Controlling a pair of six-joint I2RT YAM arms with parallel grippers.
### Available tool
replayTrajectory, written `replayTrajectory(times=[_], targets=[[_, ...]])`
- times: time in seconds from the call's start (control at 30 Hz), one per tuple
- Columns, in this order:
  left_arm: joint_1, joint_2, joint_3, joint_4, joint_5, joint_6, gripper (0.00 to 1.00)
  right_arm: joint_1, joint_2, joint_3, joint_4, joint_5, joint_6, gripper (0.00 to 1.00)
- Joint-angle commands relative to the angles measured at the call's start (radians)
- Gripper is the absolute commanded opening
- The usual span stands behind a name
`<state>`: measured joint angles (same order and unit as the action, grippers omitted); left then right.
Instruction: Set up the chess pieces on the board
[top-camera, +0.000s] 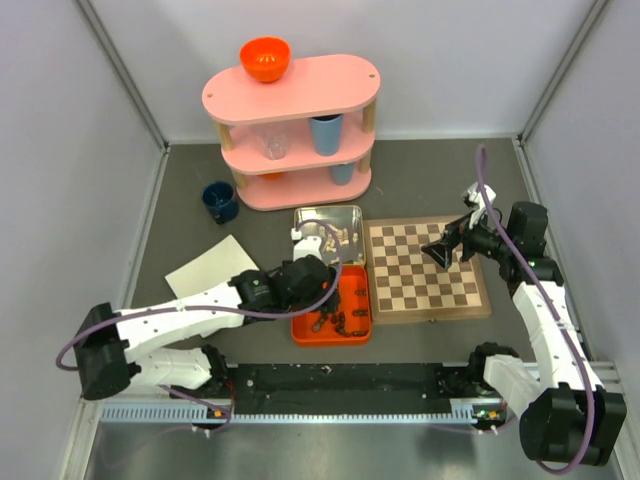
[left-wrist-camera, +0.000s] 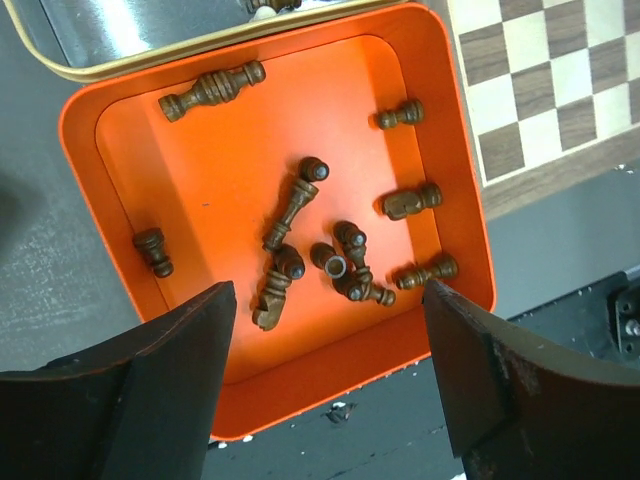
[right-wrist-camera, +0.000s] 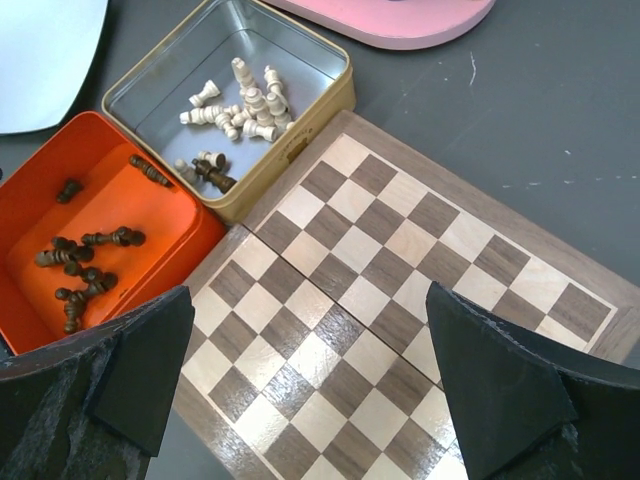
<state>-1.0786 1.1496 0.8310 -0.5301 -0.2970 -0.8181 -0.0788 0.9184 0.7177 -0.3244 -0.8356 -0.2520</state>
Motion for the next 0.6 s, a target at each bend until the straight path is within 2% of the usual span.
replayTrajectory(times=[0.0,0.07,0.1,0.27,0.57], targets=[[-0.014,0.109,0.079,-0.031,-0.054,-0.027,0.77,0.005,-0.016,0.005,0.008,0.015,-0.032,0.99],[-0.012,0.145,0.100,-0.031,-0.054,-0.015,0.74,0.005,-0.015,0.003,0.007,0.016,-0.035,0.99],[-0.014,0.171,0.105,-0.031,-0.053,-0.009,0.68,0.005,-0.013,0.003,0.005,0.016,-0.036,0.99],[-0.015,0.219,0.118,-0.031,-0.054,0.005,0.68,0.005,-0.015,0.003,0.005,0.015,-0.043,0.99],[-0.015,0.256,0.120,-0.047,-0.030,0.016,0.60,0.005,-0.009,0.003,0.004,0.015,-0.050,0.99]])
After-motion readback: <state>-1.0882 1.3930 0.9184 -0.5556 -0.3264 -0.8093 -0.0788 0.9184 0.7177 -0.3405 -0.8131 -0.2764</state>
